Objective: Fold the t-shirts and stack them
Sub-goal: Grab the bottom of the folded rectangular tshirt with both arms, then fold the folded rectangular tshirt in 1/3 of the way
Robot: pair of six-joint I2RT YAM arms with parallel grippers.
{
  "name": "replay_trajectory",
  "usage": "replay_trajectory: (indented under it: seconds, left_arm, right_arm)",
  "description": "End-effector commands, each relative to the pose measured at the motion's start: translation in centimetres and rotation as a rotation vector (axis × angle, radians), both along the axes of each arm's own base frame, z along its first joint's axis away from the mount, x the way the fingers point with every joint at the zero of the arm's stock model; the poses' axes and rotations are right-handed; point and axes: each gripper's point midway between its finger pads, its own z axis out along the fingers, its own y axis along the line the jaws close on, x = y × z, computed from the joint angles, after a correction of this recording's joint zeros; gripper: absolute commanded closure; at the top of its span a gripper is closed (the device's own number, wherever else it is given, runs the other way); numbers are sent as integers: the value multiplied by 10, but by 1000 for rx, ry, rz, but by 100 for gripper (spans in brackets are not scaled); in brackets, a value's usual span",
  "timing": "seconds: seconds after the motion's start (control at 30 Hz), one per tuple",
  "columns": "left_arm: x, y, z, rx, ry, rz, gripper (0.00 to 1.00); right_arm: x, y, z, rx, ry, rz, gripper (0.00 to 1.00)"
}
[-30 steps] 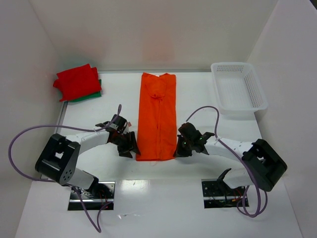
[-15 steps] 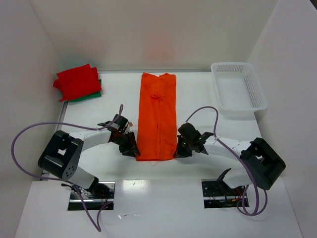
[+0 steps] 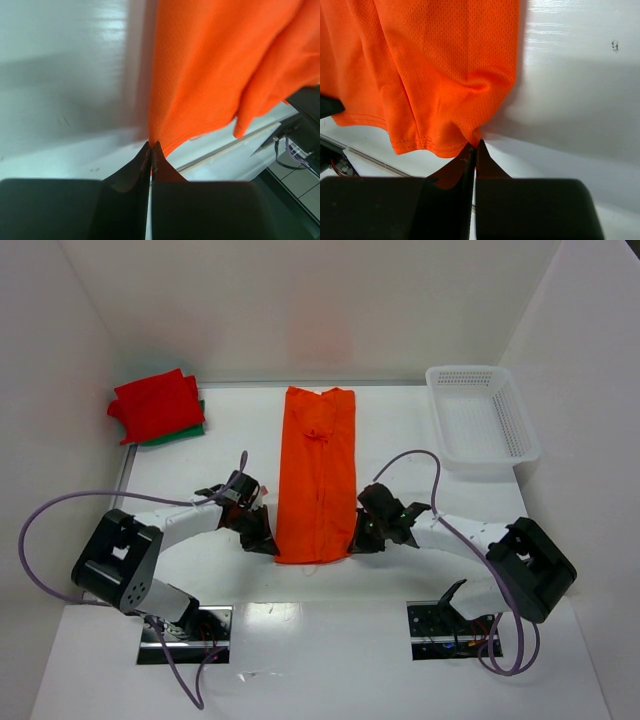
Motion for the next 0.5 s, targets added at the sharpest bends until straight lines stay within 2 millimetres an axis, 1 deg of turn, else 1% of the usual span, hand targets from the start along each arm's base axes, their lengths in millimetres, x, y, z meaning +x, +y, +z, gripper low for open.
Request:
replay_trajectory:
  seconds: [0.0,0.03,0.1,0.13,0.2,0.23,0.3,0.33,0.37,0.4,0.43,0.47]
  left_arm:
    - [4,-4,24,-28,-38,8,100]
    - [2,-5,27,-36,-34,5,100]
    - [3,-7,35,-52,-50,2,100]
    - [1,-9,37,-68,-43,-5,100]
    - [3,-11,47,-85,-60,-9,100]
    - [1,-10,49,-81,-51,-9,100]
    - [15,-11,63,-74,-120,-7,100]
    - [16,-9,66,-60,-126,-13,100]
    - [23,-10,72,-58,-159,-20,100]
    - [31,-14,80,-62,-175,-27,100]
    - [39,-13,84,-65,-185,-14,100]
    - [48,-9,86,-63,-202,-5,100]
  right_arm:
    - [9,7,20,15,-41,-7,100]
    - [11,8,29,31,-59,-8,100]
    - [8,8,36,39,-57,-3,100]
    - [7,8,42,53,-63,-12,100]
    - [7,10,53,68,-67,-6,100]
    - [7,11,55,70,-60,-15,100]
    - [10,13,72,97,-90,-14,100]
    - [15,10,72,96,-91,-33,100]
    - [20,10,81,116,-110,-30,100]
    - [26,6,85,115,-119,-44,100]
    - [38,-2,89,114,-137,-77,100]
    - [47,-3,98,127,-158,-82,100]
